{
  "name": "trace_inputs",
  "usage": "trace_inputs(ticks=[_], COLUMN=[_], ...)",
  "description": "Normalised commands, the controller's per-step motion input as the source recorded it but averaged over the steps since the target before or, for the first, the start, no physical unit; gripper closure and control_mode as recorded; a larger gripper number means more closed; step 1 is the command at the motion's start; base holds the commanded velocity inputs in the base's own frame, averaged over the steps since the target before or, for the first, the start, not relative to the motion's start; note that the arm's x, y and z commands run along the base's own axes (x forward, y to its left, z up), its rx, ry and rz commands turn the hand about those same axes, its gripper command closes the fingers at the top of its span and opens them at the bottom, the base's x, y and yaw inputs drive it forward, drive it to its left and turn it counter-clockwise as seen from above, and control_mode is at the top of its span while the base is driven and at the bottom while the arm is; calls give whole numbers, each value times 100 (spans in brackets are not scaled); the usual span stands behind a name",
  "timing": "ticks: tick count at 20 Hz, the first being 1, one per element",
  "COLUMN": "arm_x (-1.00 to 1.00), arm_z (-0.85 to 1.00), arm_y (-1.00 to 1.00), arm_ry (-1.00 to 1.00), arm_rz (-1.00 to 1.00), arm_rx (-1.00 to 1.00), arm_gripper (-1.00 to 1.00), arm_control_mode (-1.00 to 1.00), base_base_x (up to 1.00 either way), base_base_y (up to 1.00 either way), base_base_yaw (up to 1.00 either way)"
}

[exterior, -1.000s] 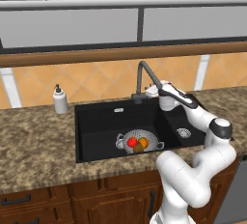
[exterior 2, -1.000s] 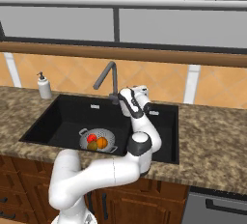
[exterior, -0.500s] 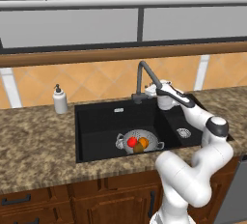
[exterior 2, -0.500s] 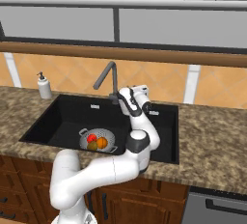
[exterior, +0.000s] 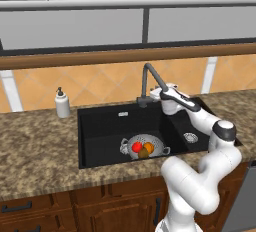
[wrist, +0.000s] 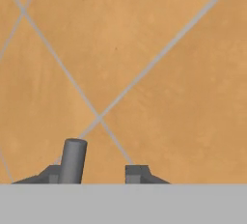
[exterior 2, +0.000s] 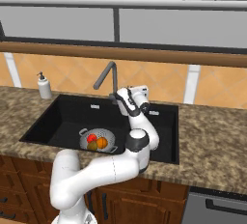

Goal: Put the colander in the sink, put the pear, apple, orange in the colander, and turn on the sink faucet and pour water over the colander.

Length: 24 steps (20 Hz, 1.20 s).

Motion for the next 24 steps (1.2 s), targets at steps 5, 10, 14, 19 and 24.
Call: trace_inputs(ticks=[5, 10, 14, 19, 24], arm_x=[0, 0, 0, 0, 0], arm_z=[-8, -6, -4, -3, -9], arm_y=[-67, -80, -86, -86, -87], arm_ry=[0, 3, 6, 7, 6], arm_rz=[-7, -2, 0, 0, 0], arm_rx=[0, 0, 0, 0, 0], arm_gripper=[100, 100, 100, 100, 100], arm_control_mode=[-100, -100, -100, -100, -100], base_base_x=[0, 0, 0, 0, 0], base_base_y=[0, 0, 0, 0, 0], base_base_yaw=[0, 0, 0, 0, 0])
